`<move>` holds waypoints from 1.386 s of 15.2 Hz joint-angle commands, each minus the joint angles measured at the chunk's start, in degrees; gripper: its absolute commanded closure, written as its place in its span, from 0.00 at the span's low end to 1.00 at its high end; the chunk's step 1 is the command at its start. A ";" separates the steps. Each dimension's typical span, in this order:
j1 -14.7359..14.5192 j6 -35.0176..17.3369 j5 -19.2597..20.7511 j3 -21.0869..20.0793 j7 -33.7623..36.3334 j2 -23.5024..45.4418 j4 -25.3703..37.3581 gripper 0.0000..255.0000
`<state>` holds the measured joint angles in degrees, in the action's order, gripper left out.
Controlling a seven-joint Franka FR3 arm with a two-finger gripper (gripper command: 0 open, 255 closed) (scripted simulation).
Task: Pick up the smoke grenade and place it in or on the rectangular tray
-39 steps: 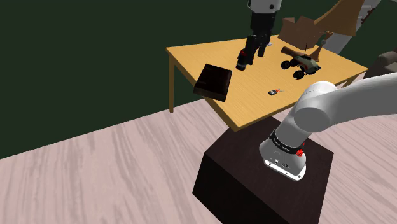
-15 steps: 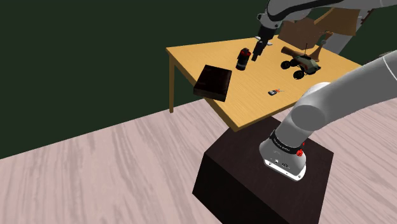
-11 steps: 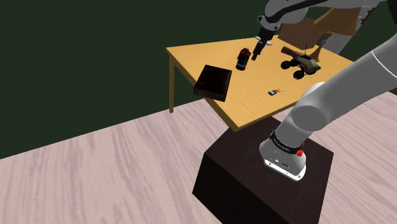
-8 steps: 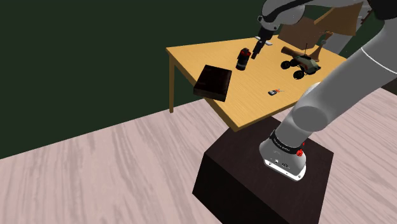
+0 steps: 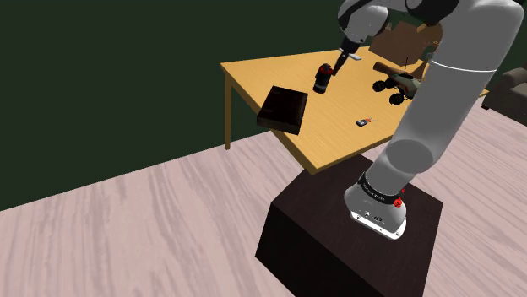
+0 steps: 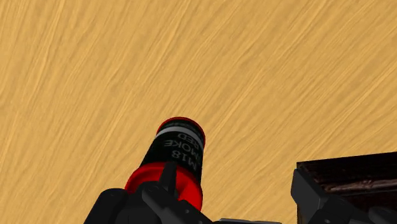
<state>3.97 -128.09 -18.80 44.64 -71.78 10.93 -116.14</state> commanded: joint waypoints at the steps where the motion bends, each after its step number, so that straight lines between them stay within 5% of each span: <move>1: 3.00 0.93 -5.69 -1.16 -5.09 5.04 4.30 0.00; 5: 9.10 3.48 -12.61 -4.30 -10.79 13.07 12.85 0.00; 20: 10.23 0.00 -15.92 -6.45 -12.66 16.81 12.31 0.00; 21: 10.23 0.00 -15.92 -6.45 -12.66 16.81 12.31 1.00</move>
<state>14.20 -128.09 -34.72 38.20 -84.44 27.73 -103.83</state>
